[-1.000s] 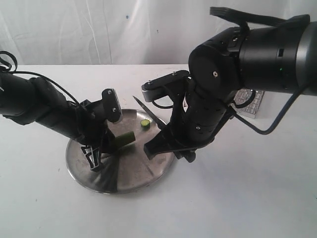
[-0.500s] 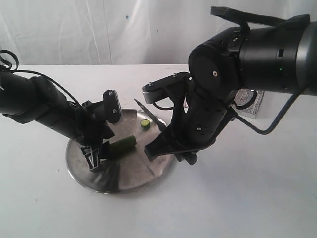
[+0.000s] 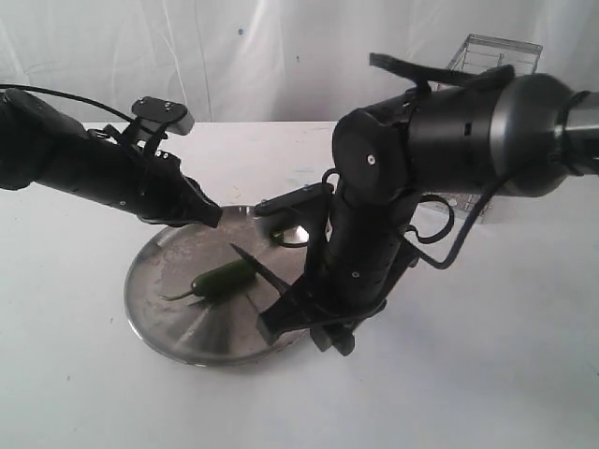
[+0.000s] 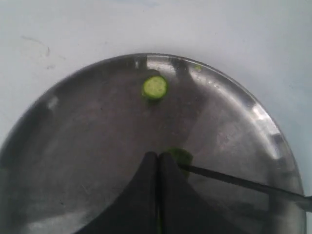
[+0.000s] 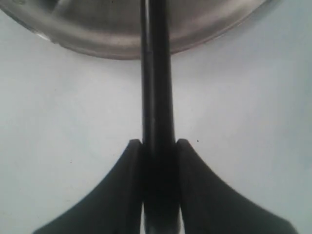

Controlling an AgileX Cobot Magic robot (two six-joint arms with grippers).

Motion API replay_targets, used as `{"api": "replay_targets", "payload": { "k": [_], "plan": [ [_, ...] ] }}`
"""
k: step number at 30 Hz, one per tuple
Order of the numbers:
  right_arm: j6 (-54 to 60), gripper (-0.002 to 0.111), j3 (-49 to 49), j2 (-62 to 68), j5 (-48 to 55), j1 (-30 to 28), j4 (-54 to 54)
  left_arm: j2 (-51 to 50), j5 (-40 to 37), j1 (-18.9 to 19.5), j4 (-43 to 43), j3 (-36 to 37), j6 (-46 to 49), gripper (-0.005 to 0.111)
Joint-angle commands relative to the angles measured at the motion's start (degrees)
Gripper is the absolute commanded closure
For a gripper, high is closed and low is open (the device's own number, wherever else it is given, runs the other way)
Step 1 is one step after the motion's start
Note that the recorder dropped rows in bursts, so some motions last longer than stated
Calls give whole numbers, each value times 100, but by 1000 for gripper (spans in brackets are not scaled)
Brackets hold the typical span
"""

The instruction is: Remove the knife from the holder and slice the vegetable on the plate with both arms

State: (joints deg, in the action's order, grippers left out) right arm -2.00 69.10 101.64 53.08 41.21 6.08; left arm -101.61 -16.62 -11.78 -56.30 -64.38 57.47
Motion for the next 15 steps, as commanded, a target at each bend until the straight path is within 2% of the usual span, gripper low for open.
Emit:
{"api": "replay_targets", "payload": {
  "k": [1,8,15],
  "plan": [
    [-330,108,114,213,-448,50,-46,-269,-646,252,-61,-300,-631,107],
    [-679,108,114,330,-968,50,-63,-278,-789,239,-690,-375,-173,107],
    [-862,108,114,461,-1191,51,-9,-278,-820,239,-728,-375,-154,107]
  ]
}}
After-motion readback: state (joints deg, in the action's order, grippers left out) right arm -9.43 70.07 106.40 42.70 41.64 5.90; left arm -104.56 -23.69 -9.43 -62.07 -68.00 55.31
